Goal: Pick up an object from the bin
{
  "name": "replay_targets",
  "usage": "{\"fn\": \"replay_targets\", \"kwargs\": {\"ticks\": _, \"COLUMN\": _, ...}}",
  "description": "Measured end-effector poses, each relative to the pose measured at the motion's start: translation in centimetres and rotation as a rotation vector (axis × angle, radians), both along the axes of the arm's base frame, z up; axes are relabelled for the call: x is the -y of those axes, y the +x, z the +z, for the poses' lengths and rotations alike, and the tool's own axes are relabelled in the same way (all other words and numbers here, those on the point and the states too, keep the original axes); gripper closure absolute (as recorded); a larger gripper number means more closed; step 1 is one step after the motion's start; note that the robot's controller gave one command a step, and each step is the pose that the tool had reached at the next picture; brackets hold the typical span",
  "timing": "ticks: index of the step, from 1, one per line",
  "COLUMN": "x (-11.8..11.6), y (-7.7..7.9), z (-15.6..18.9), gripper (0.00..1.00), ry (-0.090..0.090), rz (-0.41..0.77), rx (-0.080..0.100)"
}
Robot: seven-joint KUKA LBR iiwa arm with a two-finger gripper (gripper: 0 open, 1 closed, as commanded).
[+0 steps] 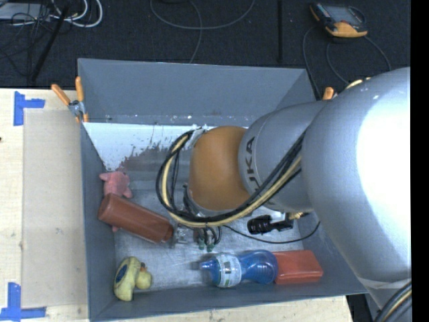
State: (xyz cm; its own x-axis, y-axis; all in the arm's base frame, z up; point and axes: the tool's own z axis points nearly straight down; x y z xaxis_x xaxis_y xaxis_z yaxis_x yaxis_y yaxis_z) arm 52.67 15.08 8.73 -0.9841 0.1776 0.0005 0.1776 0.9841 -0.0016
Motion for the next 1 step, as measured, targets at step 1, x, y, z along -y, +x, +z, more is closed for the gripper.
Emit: {"fn": "replay_targets", "kwargs": {"ticks": 1, "x": -0.01, "y": 0.05, "z": 0.59, "gripper": 1.0, "ry": 0.001, "rz": 0.0, "rx": 0.001}}
